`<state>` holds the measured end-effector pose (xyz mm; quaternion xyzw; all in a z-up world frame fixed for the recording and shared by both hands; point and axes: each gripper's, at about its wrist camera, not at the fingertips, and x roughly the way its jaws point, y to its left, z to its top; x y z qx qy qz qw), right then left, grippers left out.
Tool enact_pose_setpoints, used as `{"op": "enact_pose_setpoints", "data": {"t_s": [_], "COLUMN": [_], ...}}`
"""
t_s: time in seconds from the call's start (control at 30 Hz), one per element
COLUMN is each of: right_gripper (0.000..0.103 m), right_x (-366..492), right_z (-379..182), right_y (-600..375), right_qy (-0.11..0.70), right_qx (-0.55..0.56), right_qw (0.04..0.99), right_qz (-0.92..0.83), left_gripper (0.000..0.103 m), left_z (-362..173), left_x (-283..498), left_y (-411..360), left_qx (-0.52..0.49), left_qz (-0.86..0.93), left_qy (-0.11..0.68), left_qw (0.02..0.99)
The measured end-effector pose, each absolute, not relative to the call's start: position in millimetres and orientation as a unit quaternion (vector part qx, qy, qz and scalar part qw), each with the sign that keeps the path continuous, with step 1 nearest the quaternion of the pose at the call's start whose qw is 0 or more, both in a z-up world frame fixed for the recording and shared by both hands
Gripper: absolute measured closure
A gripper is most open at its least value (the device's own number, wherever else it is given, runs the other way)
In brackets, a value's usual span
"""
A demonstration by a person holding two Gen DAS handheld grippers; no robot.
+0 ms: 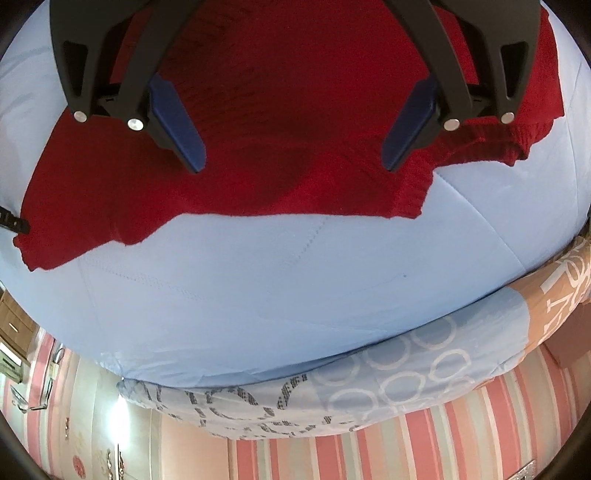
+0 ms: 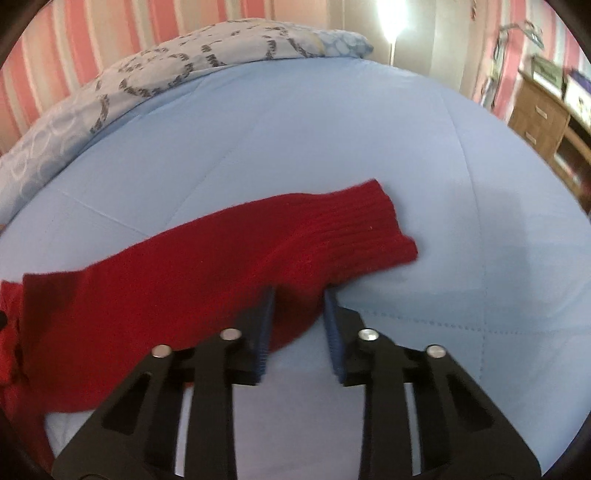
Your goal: Fold small clothes
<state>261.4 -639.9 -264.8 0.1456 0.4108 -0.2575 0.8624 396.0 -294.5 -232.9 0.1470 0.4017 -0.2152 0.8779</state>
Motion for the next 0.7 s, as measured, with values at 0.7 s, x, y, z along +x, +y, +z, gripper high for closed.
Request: {"op": "enact_pose_setpoints", "data": {"t_s": [0.7], "right_gripper": [0.097], "right_x": [289.0], "right_z": [-184.7], "right_y": [-349.7], "right_qy": [0.384], "right_qx": [0.009], "right_qw": [0.923], "right_qz": [0.036], "left_gripper": [0.006], "left_z": [-210.0], "left_x": [391.6], "left_y": [-186.2], "left_qx": [0.13], "left_qz": [-0.156], "left_qy": [0.398], "left_qw": [0.895]}}
